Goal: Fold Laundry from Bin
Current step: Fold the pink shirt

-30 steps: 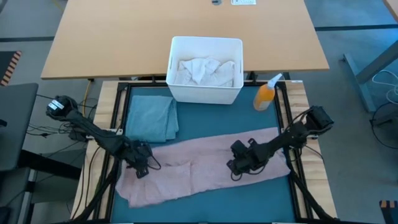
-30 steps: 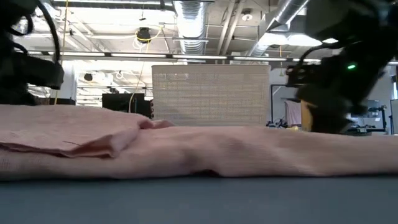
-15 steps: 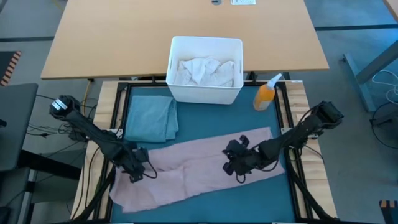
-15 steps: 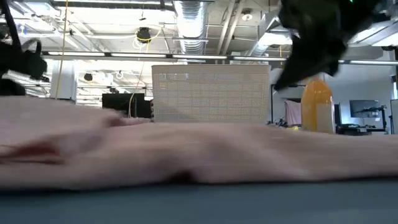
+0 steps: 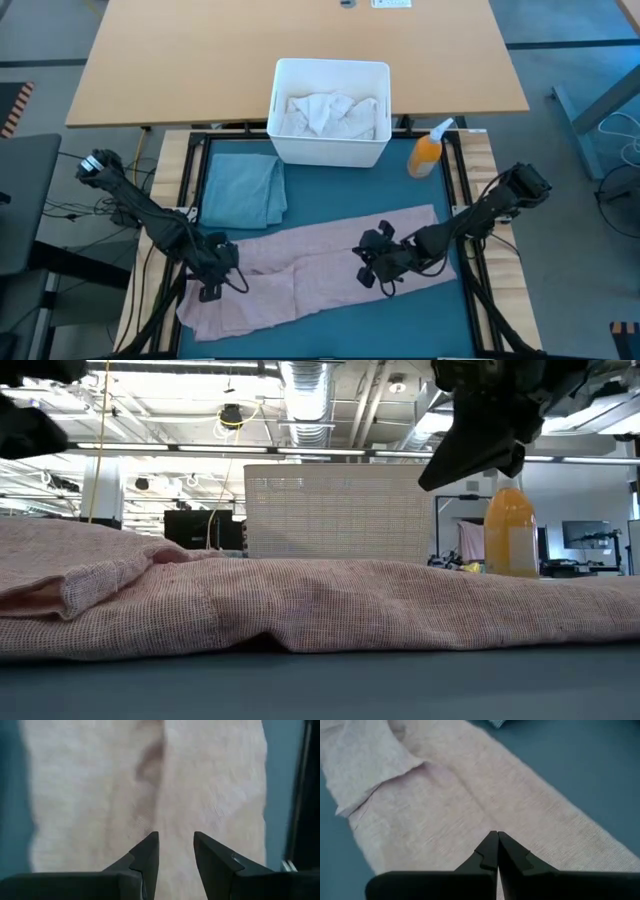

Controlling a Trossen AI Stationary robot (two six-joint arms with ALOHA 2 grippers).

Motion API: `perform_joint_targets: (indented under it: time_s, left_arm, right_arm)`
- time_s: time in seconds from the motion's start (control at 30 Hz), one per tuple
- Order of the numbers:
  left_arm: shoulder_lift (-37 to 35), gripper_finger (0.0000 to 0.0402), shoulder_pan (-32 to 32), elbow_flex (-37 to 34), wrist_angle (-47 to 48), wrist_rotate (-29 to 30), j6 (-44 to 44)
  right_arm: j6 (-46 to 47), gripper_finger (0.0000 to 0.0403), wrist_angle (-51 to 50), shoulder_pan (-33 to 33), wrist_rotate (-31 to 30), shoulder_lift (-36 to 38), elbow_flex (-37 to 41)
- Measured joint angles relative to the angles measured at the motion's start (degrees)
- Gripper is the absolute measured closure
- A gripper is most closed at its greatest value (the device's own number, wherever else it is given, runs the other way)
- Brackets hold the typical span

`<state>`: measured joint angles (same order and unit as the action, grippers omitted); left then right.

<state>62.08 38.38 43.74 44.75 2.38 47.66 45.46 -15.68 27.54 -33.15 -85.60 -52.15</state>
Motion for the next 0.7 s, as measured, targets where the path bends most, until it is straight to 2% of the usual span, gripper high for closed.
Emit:
perform_joint_targets:
  time_s: [0.17,0.43,0.7]
  left_arm:
    - [0.92,0.029,0.5,-2.09,-5.93,-5.16,0.41]
    - [0.83,0.0282,0.67,-5.11,-4.92,-5.07,2.99]
    - [0.83,0.0204,0.67,-5.61,-5.14,-3.28,1.16]
  right_arm:
    - [0.1,0.0373,0.02,1.39,0.07,0.0,0.01]
    - [-0.51,0.0373,-0.08,1.12,0.07,0.0,0.01]
    - [-0.78,0.0373,-0.1,0.86,0.09,0.0,0.01]
